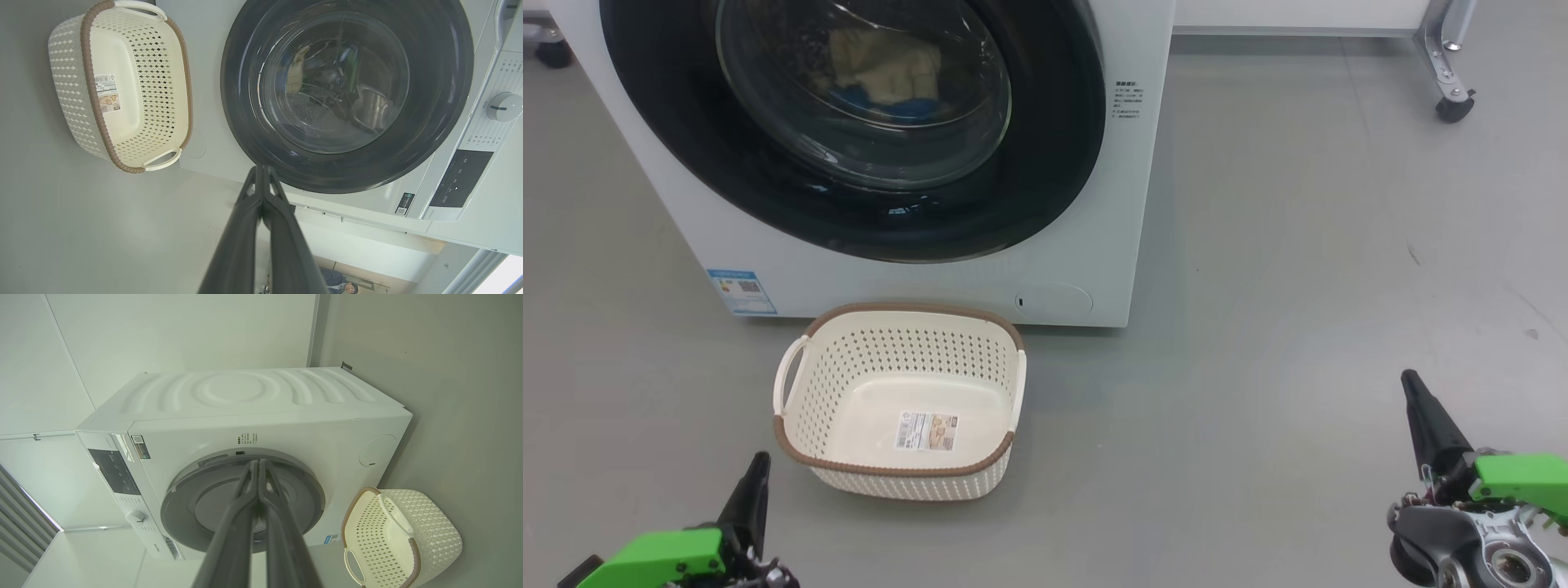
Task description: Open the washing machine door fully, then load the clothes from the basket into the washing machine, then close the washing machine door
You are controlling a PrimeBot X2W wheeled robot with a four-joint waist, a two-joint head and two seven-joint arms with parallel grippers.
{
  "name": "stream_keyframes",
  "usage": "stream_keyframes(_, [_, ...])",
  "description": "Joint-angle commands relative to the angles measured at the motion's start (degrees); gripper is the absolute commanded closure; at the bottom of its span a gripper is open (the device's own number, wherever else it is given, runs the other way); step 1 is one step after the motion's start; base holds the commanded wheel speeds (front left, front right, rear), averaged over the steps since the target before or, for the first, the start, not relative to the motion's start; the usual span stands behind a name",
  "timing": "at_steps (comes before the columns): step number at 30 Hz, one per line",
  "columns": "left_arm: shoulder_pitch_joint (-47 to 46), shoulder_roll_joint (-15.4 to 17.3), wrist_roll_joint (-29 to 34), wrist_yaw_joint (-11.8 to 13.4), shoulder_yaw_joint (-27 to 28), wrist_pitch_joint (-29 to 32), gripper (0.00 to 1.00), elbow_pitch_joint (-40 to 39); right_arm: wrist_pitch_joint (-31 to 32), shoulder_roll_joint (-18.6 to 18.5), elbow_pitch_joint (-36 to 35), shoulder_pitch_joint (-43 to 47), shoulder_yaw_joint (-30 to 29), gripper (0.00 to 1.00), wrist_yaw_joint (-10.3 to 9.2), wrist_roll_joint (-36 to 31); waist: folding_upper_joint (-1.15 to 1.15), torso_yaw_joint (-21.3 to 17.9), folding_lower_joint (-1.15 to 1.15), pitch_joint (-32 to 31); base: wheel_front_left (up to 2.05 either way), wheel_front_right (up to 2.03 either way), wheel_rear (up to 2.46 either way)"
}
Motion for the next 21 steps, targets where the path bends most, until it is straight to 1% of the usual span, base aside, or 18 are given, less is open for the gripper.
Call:
stream_keyframes(1, [-2.9,0.4,0.5,-0.4,2.2,0.3,1.00,-1.6,0.4,-0.5,-1.8,-3.2,0.9,1.00,-0.17,-0.3,0.00,0.0,0.00,0.0,0.00,0.00,0.00])
stream_keyframes(21, [-2.9,0.4,0.6,-0.4,2.2,0.3,1.00,-1.6,0.5,-0.4,-1.8,-3.2,0.8,1.00,-0.17,-0.4,0.00,0.0,0.00,0.0,0.00,0.00,0.00])
